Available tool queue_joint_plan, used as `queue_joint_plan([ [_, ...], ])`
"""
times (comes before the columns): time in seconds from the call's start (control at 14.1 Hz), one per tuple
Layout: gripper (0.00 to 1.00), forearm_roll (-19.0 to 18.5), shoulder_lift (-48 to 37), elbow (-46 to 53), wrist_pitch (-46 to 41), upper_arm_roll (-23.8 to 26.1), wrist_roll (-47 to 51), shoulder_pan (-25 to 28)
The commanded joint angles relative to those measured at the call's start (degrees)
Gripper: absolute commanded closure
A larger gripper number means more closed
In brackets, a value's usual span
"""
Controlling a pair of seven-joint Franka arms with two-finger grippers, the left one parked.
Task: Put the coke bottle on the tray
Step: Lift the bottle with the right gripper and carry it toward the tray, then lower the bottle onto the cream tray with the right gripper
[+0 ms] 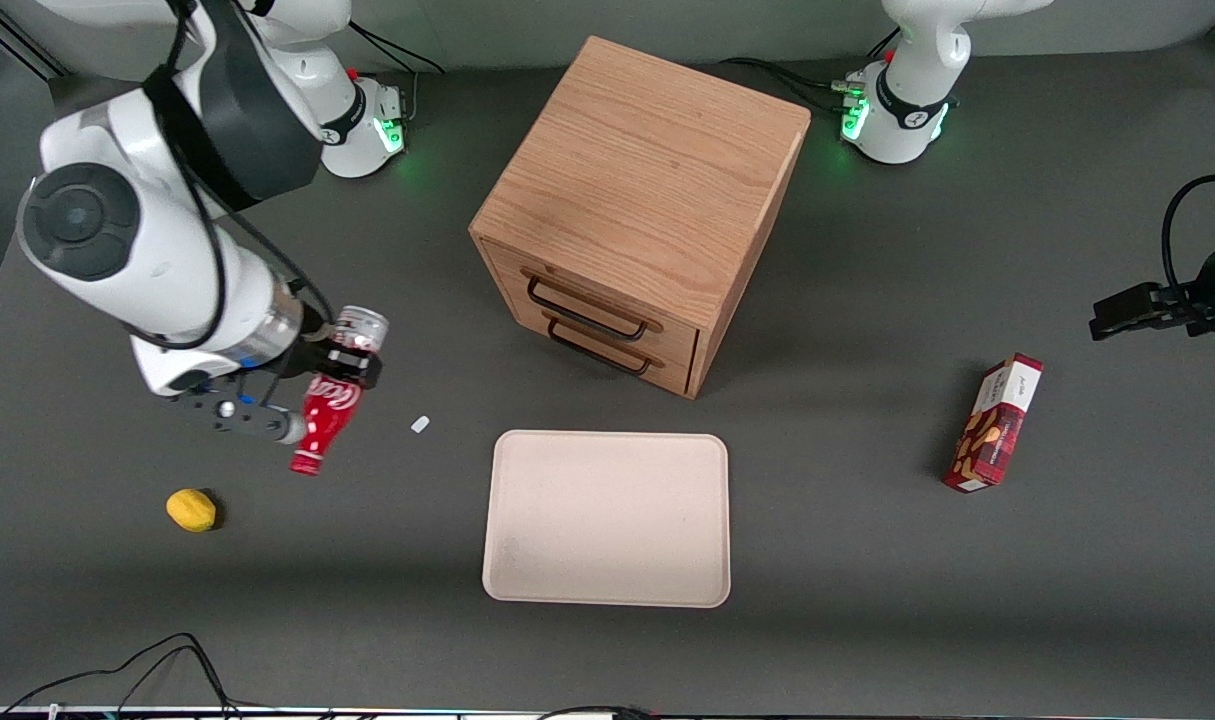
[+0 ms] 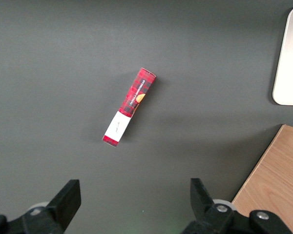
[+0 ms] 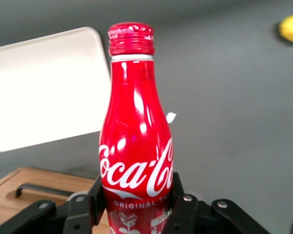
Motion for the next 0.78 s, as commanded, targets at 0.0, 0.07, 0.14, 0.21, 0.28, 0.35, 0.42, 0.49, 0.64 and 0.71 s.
queue_joint_plan([
  [0.0, 1.00, 0.4, 11.2, 8.2, 3.0, 4.4, -1.8, 0.2],
  [0.07, 1.00, 0.6, 13.8, 8.1, 5.7, 4.6, -1.9, 0.2],
  [0.14, 1.00, 0.5, 16.7, 8.1, 8.4, 4.8, -1.9, 0.6],
  [0.21, 1.00, 0.5, 19.5, 8.1, 10.9, 4.9, -2.0, 1.5],
  [0.28, 1.00, 0.3, 22.0, 8.0, 13.7, 4.8, -2.4, 1.7],
  [0.35, 1.00, 0.2, 24.7, 8.0, 16.6, 4.8, -3.2, 2.0],
  [0.42, 1.00, 0.1, 26.7, 7.7, 20.0, 4.4, -3.3, 2.6],
  [0.49, 1.00, 0.0, 29.0, 7.6, 23.4, 4.2, -3.2, 2.6],
  [0.64, 1.00, -0.8, 32.1, 7.4, 28.6, 4.0, -3.0, 2.7],
  [0.71, 1.00, -2.3, 33.2, 7.4, 29.9, 4.0, -2.9, 2.7],
])
